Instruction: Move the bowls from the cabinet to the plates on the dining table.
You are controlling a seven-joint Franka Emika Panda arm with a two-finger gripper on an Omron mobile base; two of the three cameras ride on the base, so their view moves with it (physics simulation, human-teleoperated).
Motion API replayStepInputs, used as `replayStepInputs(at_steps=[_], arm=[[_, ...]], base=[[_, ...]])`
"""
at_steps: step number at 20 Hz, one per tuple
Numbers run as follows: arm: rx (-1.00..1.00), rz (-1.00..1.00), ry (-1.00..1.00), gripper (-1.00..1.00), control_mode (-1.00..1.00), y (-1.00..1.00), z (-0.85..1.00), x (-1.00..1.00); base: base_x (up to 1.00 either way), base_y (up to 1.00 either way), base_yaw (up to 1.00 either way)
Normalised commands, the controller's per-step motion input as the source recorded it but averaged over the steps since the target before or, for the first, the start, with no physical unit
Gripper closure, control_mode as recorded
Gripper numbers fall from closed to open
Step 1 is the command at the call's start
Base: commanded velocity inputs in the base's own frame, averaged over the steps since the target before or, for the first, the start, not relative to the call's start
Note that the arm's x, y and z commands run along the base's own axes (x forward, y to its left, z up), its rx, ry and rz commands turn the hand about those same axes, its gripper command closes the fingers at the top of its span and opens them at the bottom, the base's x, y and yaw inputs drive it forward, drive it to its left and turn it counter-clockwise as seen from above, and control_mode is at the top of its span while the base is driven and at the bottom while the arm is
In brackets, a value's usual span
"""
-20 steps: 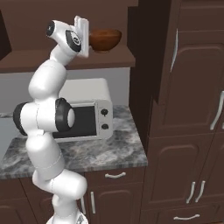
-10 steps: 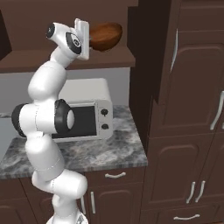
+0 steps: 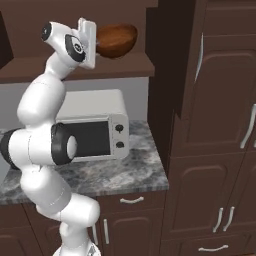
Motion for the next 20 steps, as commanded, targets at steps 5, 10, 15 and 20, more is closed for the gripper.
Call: replayStepInputs(at_steps=[5,10,15,20], arm=[[0.01,0.00,-0.15,1.00,-1.00,-0.02,0.18,-0.92],[0.03,0.03,-0.09,1.00,-1.00,-0.13,0.21,-0.81],[0.06,0.03,0.05,1.00,-1.00,-0.06,0.25,-0.84],[0.06,0.01,0.19,1.00,-1.00,0.00,0.56,-0.75]], base=[[0.00,0.00,0.00],[0.00,0.00,0.00],[0.00,0.00,0.00],[0.00,0.00,0.00]])
